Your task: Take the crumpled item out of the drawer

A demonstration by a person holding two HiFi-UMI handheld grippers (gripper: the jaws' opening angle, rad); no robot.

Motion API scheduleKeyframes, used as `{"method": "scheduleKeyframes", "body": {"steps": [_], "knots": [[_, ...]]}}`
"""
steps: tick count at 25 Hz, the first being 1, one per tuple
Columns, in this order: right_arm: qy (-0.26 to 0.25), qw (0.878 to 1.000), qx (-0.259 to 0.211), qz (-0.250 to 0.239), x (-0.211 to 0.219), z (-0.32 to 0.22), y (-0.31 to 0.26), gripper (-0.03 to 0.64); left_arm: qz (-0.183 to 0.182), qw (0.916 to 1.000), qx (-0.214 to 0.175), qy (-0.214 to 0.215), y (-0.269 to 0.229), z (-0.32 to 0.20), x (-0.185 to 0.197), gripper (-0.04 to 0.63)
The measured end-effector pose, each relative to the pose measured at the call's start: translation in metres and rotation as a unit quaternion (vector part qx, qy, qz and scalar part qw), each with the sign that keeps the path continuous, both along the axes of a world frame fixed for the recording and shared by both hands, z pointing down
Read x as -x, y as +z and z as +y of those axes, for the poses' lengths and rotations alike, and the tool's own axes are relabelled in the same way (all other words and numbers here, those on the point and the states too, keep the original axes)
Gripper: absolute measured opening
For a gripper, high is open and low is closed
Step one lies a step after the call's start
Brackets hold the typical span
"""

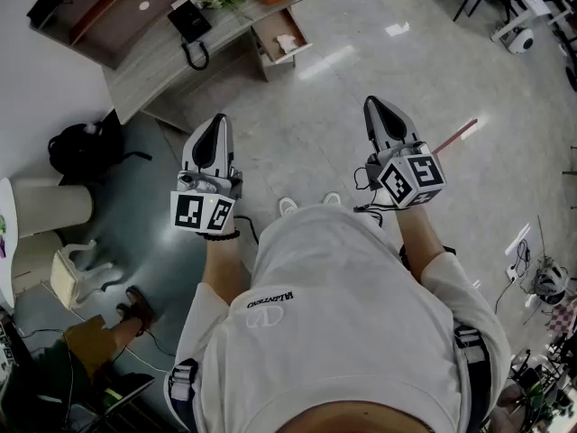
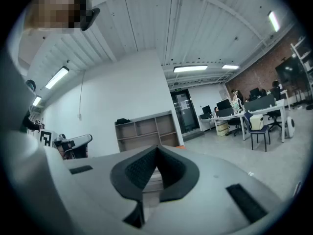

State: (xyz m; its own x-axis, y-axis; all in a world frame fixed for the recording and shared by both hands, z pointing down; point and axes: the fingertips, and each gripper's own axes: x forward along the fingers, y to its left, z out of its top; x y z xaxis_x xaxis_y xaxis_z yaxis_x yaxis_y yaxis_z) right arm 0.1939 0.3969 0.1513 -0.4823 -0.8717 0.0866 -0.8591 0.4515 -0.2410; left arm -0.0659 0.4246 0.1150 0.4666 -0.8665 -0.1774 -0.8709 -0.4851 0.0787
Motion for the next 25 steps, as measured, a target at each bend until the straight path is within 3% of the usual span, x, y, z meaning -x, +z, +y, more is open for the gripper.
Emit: {"method": "scheduleKeyframes", "body": {"steps": [7,10,25], "knots": [[-0.018,1.0,-0.004,-0.002,0.017,0.003,-0.004,-0.003,0.002,1.0,0.001,0.005,-0.001,0.002,0.007,0.0],[-0.024,0.999,-0.021,0.021,0.03,0.005,-0.008,-0.002,0.003,1.0,0.002,0.009,0.001,0.003,0.013,0.0],[0.018,1.0,-0.022,0.006,0.07,0.016,-0.008,-0.002,0.013,0.9976,0.016,0.066,0.025,0.006,0.039,0.0]]}}
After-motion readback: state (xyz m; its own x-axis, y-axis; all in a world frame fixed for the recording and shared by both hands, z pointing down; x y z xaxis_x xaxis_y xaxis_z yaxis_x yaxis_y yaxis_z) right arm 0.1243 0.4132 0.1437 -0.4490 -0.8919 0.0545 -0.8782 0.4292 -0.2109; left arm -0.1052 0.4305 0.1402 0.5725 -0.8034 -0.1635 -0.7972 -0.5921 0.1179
